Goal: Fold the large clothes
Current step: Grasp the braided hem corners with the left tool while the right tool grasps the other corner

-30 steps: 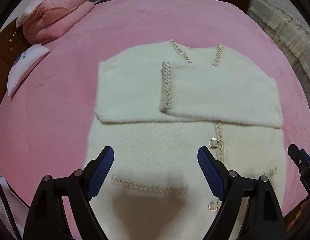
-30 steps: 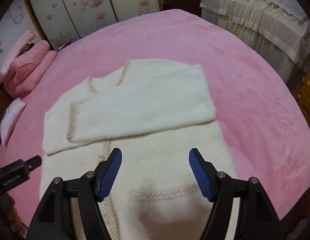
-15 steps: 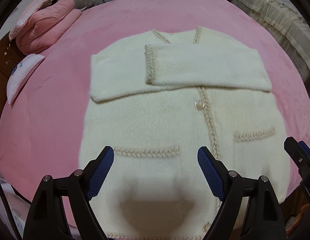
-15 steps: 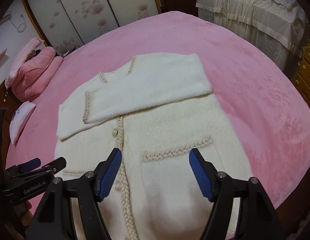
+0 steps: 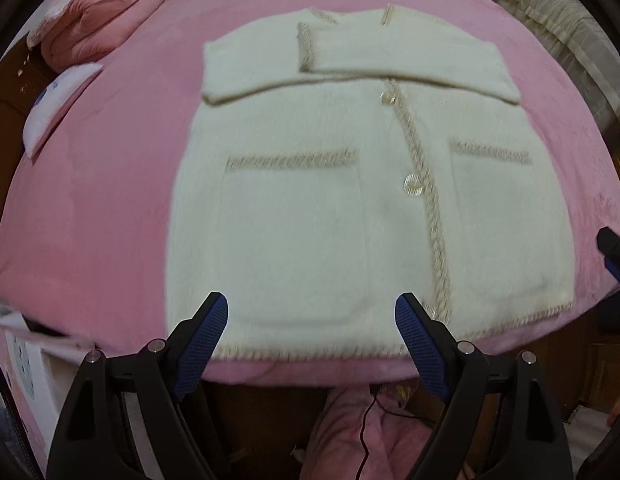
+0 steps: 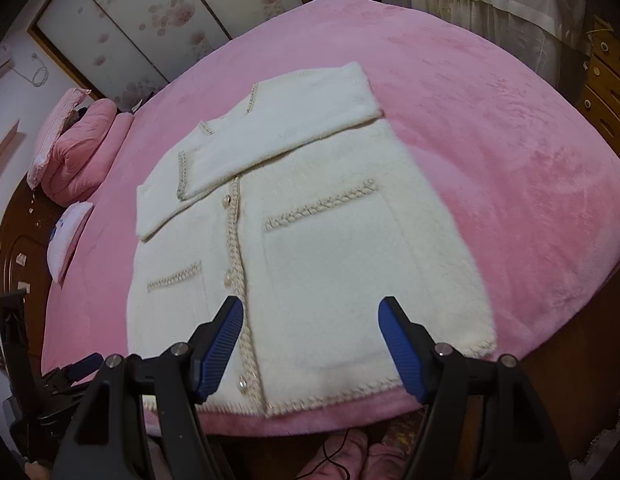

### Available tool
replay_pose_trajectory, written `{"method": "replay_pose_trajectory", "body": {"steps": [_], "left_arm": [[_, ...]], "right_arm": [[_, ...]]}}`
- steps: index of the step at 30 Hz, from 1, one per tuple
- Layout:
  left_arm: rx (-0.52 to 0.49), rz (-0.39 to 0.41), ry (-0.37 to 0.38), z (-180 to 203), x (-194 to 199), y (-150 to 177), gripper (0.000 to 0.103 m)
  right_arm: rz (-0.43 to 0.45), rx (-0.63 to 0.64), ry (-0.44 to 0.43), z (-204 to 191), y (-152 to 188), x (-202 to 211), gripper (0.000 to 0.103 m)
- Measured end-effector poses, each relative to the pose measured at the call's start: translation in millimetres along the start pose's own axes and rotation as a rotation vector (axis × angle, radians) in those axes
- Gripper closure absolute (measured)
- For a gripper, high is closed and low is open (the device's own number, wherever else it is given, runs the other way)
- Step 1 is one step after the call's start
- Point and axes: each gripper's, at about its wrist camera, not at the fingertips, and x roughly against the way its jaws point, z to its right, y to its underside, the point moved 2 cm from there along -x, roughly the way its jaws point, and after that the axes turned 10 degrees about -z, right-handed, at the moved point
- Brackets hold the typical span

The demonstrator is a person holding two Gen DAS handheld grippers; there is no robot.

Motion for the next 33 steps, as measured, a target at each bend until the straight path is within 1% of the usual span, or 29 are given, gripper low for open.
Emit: {"method": "replay_pose_trajectory", "body": {"steps": [2, 4, 6, 8, 9, 10, 11, 14, 15, 18, 21, 23, 25, 27, 28, 29, 31, 33], "left_arm": [[0.037, -0.038, 0.009, -9, -6, 16, 0.019], [0.1, -0.088, 0.027, -23, -13, 33, 0.019], [0.146, -0.117, 0.06, -35, -19, 47, 0.019], [0.186, -0.128, 0.092, -47, -25, 57, 0.019], [0.21, -0.136, 0.106, -55, -28, 62, 0.019], [0.243, -0.146, 0.119, -63, -33, 66, 0.019], [0.282, -0.153, 0.133, -72, -38, 69, 0.019], [0.403, -0.175, 0.177, -95, -51, 75, 0.019], [0.445, -0.194, 0.196, -102, -57, 78, 0.019], [0.543, -0.222, 0.245, -122, -75, 87, 0.019], [0.604, -0.234, 0.292, -134, -91, 93, 0.019], [0.637, -0.228, 0.319, -142, -101, 96, 0.019], [0.676, -0.227, 0.337, -149, -113, 100, 0.019], [0.72, -0.249, 0.345, -153, -125, 106, 0.019], [0.731, -0.255, 0.346, -153, -129, 108, 0.019], [0.736, -0.253, 0.354, -153, -134, 110, 0.019], [0.742, -0.25, 0.365, -152, -139, 111, 0.019], [0.75, -0.245, 0.366, -151, -143, 111, 0.019]], "right_arm": [[-0.001, 0.003, -0.005, 11, 7, 4, 0.033], [-0.01, -0.015, -0.004, 24, 19, 6, 0.033], [-0.015, -0.05, -0.004, 35, 28, 8, 0.033], [-0.016, -0.094, -0.022, 50, 37, 8, 0.033], [-0.041, -0.121, -0.041, 60, 41, 4, 0.033], [-0.081, -0.179, -0.057, 75, 45, -2, 0.033], [-0.094, -0.218, -0.067, 85, 47, -6, 0.033], [-0.089, -0.417, -0.151, 127, 59, -17, 0.033], [-0.091, -0.469, -0.161, 138, 62, -21, 0.033], [-0.073, -0.55, -0.131, 159, 66, -30, 0.033], [-0.062, -0.569, -0.098, 168, 63, -41, 0.033], [-0.048, -0.571, -0.1, 171, 57, -50, 0.033], [-0.053, -0.588, -0.11, 171, 53, -60, 0.033], [-0.076, -0.61, -0.139, 169, 49, -71, 0.042], [-0.091, -0.622, -0.152, 166, 47, -78, 0.044], [-0.092, -0.629, -0.153, 167, 46, -81, 0.047], [-0.078, -0.649, -0.14, 164, 43, -90, 0.049], [-0.091, -0.674, -0.129, 165, 42, -98, 0.056]]}}
